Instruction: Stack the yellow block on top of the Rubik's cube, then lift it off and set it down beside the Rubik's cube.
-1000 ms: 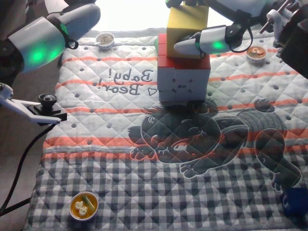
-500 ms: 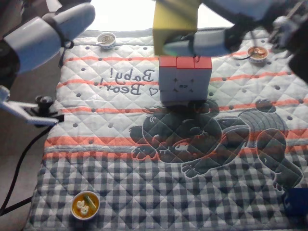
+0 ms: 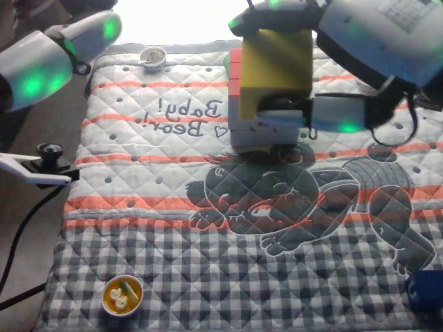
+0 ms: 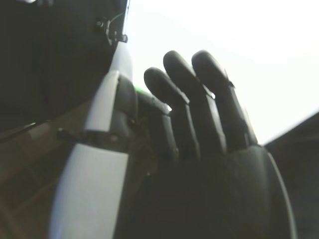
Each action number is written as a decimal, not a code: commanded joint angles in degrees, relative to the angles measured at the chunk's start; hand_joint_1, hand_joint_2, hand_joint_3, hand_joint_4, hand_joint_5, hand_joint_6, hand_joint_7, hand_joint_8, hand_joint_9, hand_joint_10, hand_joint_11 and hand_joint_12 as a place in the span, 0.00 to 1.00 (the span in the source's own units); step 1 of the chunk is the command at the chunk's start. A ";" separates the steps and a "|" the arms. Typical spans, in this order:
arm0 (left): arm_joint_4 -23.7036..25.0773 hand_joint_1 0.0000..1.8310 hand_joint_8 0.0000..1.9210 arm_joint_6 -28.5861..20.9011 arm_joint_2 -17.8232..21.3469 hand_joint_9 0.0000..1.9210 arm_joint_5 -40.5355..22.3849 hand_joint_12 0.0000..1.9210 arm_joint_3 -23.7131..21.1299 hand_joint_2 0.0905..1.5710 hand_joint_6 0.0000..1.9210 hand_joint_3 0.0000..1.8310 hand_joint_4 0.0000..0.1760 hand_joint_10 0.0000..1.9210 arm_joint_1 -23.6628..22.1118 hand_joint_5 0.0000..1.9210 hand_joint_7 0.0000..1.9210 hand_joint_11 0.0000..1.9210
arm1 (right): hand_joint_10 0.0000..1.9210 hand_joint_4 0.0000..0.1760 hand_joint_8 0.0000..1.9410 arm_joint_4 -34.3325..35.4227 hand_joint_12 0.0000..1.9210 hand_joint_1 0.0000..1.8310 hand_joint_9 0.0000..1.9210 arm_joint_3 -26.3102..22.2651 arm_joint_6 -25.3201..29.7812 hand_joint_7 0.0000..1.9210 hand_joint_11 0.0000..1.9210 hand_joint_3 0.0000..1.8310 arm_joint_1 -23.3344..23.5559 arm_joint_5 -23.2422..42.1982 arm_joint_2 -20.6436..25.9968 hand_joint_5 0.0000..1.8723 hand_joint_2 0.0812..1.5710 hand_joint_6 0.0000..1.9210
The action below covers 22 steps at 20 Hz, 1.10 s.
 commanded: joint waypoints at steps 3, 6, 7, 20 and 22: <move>1.07 0.62 0.75 -0.42 0.19 0.28 7.65 0.88 -0.17 0.80 0.75 0.00 0.00 0.66 -0.18 0.40 0.31 0.20 | 0.80 0.00 0.73 -0.83 0.94 0.74 0.37 -2.10 -0.10 0.39 0.36 0.00 -1.94 9.87 1.80 0.43 0.76 0.64; 0.82 0.62 0.77 -0.42 0.41 0.25 7.99 0.92 -0.36 0.81 0.76 0.00 0.00 0.68 0.22 0.40 0.30 0.13 | 0.75 0.00 0.68 -1.71 0.91 0.74 0.40 -3.84 -0.10 0.43 0.38 0.00 -4.47 10.62 2.58 0.40 0.75 0.69; 0.69 0.62 0.78 -0.42 0.49 0.25 8.32 0.93 -0.47 0.81 0.76 0.00 0.00 0.69 0.42 0.40 0.30 0.13 | 0.76 0.00 0.68 -2.07 0.92 0.74 0.40 -4.50 -0.10 0.43 0.39 0.00 -5.40 10.62 2.72 0.39 0.75 0.70; 0.16 0.62 0.77 -0.41 0.61 0.26 8.67 0.91 -0.91 0.81 0.76 0.00 0.00 0.69 0.66 0.40 0.30 0.15 | 0.69 0.00 0.56 -4.33 0.82 0.75 0.49 -6.79 4.64 0.48 0.48 0.00 -14.95 8.23 1.04 0.43 0.72 0.58; 0.14 0.62 0.77 -0.41 0.54 0.26 8.69 0.93 -0.91 0.81 0.76 0.00 0.00 0.70 0.64 0.40 0.30 0.15 | 0.62 0.00 0.51 -4.66 0.83 0.81 0.50 -6.54 4.64 0.47 0.43 0.00 -14.94 6.70 0.12 0.41 0.71 0.61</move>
